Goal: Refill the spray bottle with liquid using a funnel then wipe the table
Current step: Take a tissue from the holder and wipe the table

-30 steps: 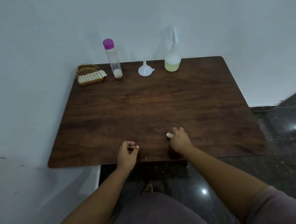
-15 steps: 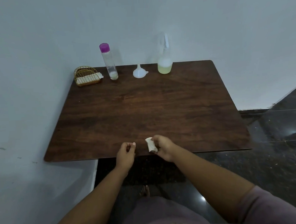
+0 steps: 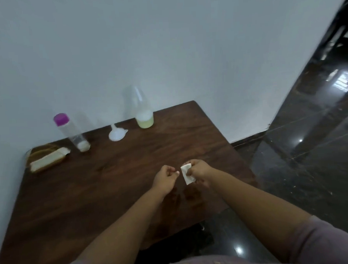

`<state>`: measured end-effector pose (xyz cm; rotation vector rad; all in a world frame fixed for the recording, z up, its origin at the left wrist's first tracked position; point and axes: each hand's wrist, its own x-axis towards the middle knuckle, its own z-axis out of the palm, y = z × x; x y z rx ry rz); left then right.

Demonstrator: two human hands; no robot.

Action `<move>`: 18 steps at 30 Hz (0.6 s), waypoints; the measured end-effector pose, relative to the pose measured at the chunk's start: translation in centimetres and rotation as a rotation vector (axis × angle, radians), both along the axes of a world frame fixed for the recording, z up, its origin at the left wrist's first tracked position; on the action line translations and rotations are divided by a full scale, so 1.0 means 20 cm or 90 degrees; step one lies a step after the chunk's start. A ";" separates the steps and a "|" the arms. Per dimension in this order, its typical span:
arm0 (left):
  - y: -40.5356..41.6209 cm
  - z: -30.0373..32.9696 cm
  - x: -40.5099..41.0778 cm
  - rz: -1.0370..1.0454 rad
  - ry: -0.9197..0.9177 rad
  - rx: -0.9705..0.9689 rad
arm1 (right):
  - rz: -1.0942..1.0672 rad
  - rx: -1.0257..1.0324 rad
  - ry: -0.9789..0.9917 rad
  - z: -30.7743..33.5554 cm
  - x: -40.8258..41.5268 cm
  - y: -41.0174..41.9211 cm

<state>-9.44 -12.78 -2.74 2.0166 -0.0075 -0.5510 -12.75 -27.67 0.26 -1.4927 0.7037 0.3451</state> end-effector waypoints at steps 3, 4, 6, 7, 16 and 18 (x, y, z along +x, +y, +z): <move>-0.25 0.04 0.10 -0.065 -0.012 -0.004 | -0.046 -0.058 -0.017 0.02 0.05 -0.22; -0.34 0.05 0.13 -0.085 -0.012 -0.004 | -0.062 -0.079 -0.016 0.01 0.07 -0.30; -0.50 0.08 0.17 -0.119 -0.015 -0.007 | -0.091 -0.089 -0.014 -0.02 0.10 -0.45; -0.58 0.09 0.19 -0.136 -0.019 -0.007 | -0.103 -0.086 -0.014 -0.04 0.12 -0.53; -1.36 0.05 0.42 -0.222 -0.072 0.034 | -0.106 -0.066 -0.024 -0.13 0.34 -1.24; -1.51 0.02 0.47 -0.224 -0.077 0.040 | -0.101 -0.069 -0.018 -0.17 0.39 -1.42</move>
